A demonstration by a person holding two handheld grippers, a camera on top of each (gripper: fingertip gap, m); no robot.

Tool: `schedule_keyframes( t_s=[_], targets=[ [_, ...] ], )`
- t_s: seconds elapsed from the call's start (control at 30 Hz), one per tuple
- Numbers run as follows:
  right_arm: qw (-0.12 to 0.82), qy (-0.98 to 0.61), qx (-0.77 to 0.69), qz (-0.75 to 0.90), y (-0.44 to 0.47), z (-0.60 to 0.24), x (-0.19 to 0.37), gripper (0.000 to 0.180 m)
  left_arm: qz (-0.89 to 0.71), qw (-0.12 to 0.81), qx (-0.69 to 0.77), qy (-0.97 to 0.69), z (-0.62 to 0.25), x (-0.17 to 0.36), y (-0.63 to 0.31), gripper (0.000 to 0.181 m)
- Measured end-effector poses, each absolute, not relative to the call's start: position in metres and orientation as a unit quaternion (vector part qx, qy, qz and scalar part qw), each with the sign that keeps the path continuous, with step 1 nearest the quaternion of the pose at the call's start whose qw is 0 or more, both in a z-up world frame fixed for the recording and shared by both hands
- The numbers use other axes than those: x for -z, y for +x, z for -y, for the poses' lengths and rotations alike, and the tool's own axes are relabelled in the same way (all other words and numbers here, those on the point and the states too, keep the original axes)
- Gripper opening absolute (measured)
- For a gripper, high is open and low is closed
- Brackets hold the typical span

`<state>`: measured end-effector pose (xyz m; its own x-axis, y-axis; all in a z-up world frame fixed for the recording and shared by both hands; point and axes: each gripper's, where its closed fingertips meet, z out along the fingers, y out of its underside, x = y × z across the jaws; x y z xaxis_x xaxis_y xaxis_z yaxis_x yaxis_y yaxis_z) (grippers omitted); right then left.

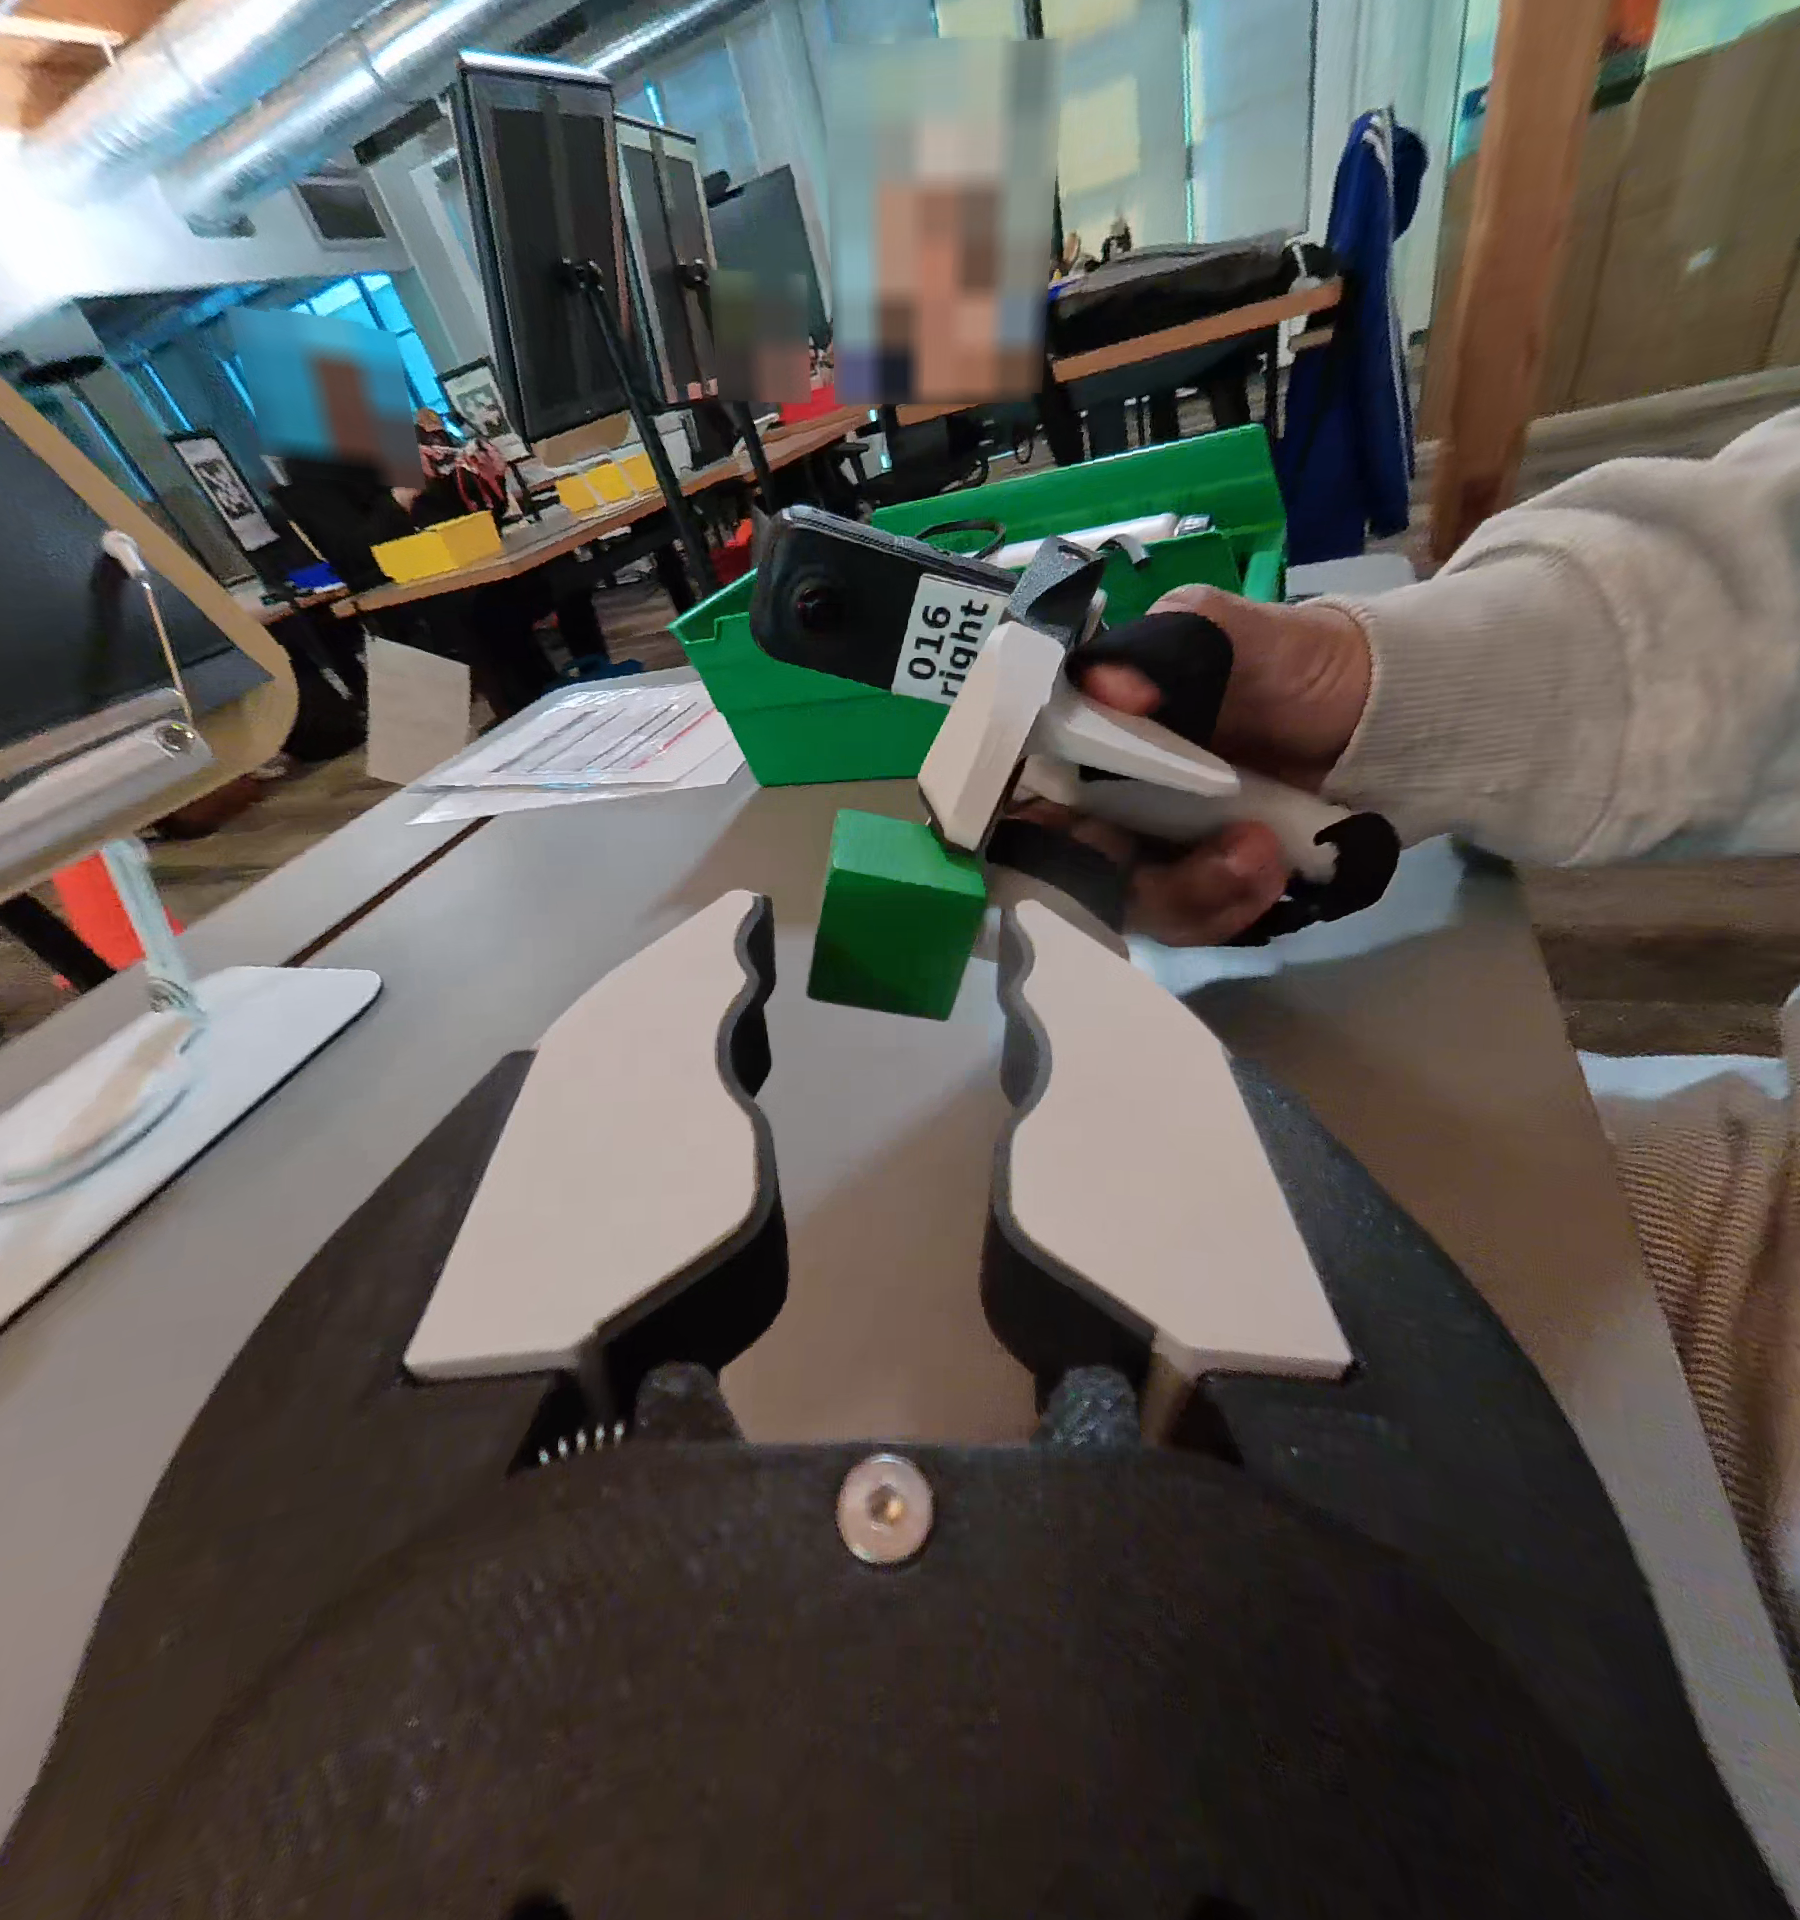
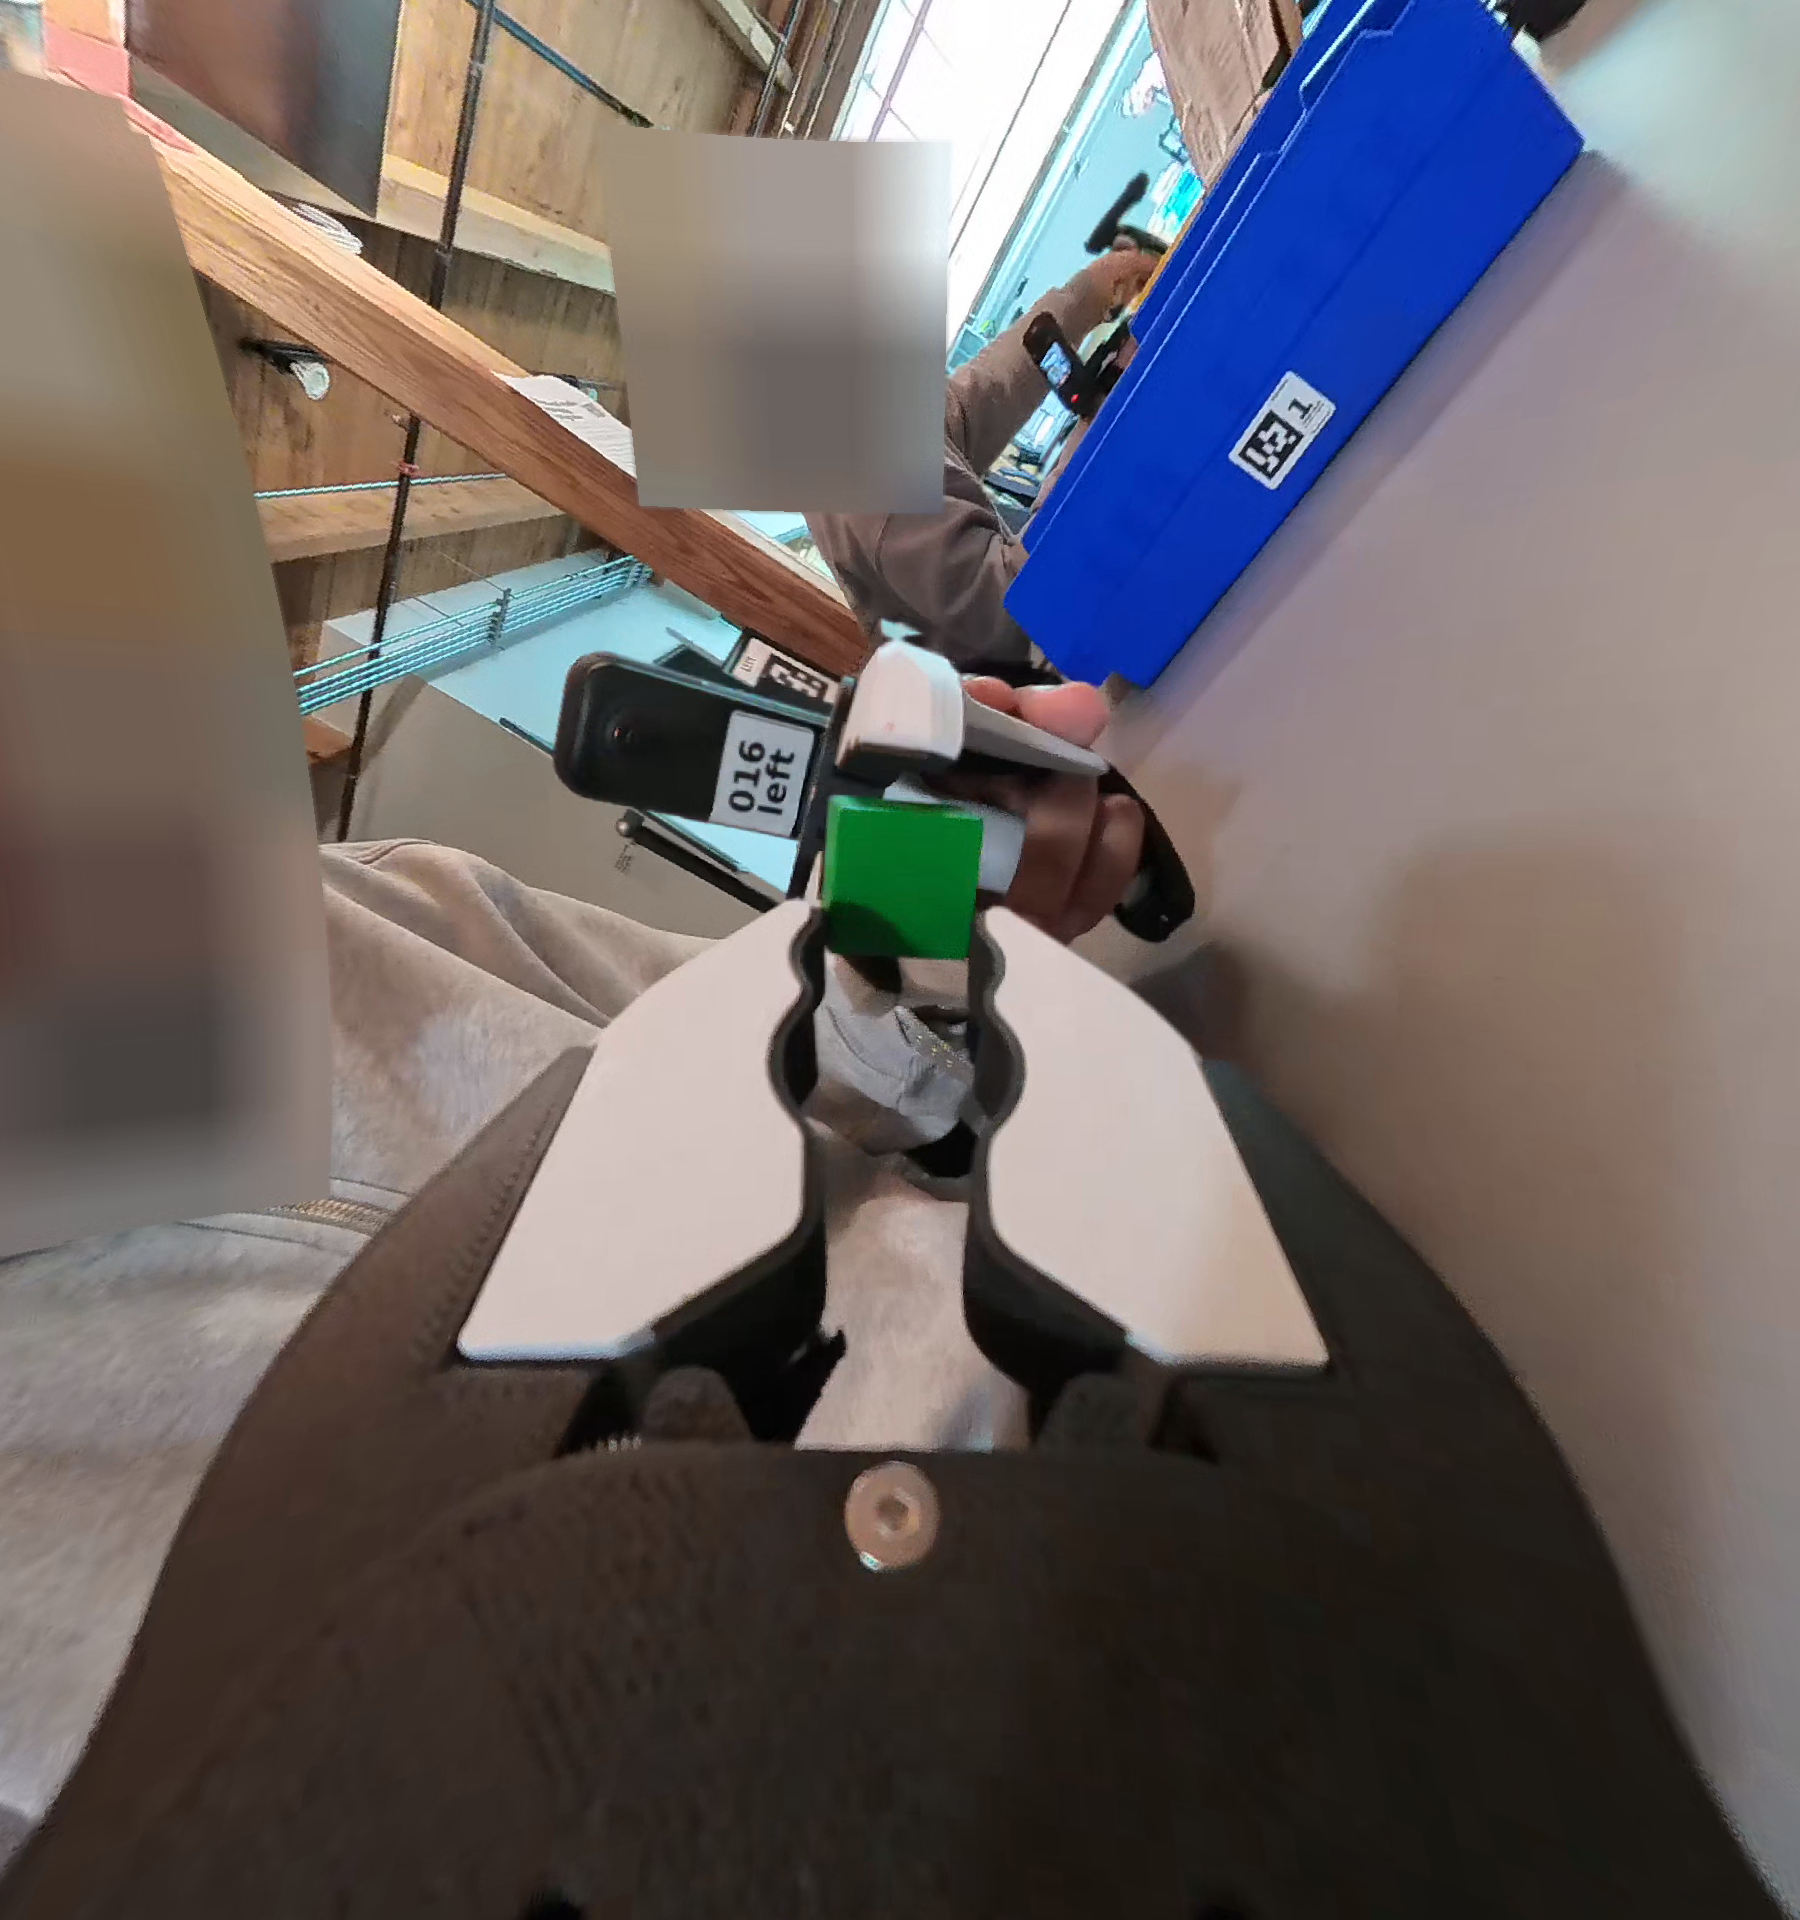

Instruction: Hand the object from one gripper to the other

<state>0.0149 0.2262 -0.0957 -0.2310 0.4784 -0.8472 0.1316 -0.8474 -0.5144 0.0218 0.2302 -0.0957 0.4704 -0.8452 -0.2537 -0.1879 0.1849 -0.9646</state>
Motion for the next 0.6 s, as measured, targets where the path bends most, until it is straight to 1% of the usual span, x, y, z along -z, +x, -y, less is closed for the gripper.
schedule_keyframes(
  t_s=[0.1,0.17,0.27,0.3,0.33,0.4,0.43,0.6],
  targets=[
    [0.098,-0.603,-0.755,0.236,0.016,-0.227,0.095,0.026,-0.45,0.628,0.254,-0.582,-0.23,0.097,0.022,0.036],
    [0.081,-0.599,-0.765,0.223,0.017,-0.227,0.096,0.026,-0.454,0.625,0.252,-0.583,-0.23,0.099,0.022,0.028],
    [0.066,-0.59,-0.777,0.21,0.017,-0.227,0.096,0.027,-0.454,0.625,0.252,-0.583,-0.229,0.099,0.022,0.027],
    [0.069,-0.59,-0.777,0.207,0.016,-0.228,0.097,0.03,-0.453,0.625,0.254,-0.583,-0.23,0.098,0.022,0.027],
    [0.075,-0.594,-0.775,0.205,0.015,-0.23,0.098,0.04,-0.45,0.624,0.257,-0.585,-0.23,0.098,0.021,0.027],
    [0.095,-0.602,-0.769,0.194,0.014,-0.236,0.101,0.062,-0.44,0.62,0.267,-0.592,-0.232,0.098,0.021,0.027],
    [0.114,-0.6,-0.77,0.186,0.015,-0.241,0.099,0.066,-0.434,0.617,0.279,-0.594,-0.232,0.098,0.021,0.027],
    [0.257,-0.542,-0.781,0.175,0.037,-0.264,0.064,0.06,-0.37,0.569,0.402,-0.614,-0.231,0.093,0.021,0.027]
  ],
)
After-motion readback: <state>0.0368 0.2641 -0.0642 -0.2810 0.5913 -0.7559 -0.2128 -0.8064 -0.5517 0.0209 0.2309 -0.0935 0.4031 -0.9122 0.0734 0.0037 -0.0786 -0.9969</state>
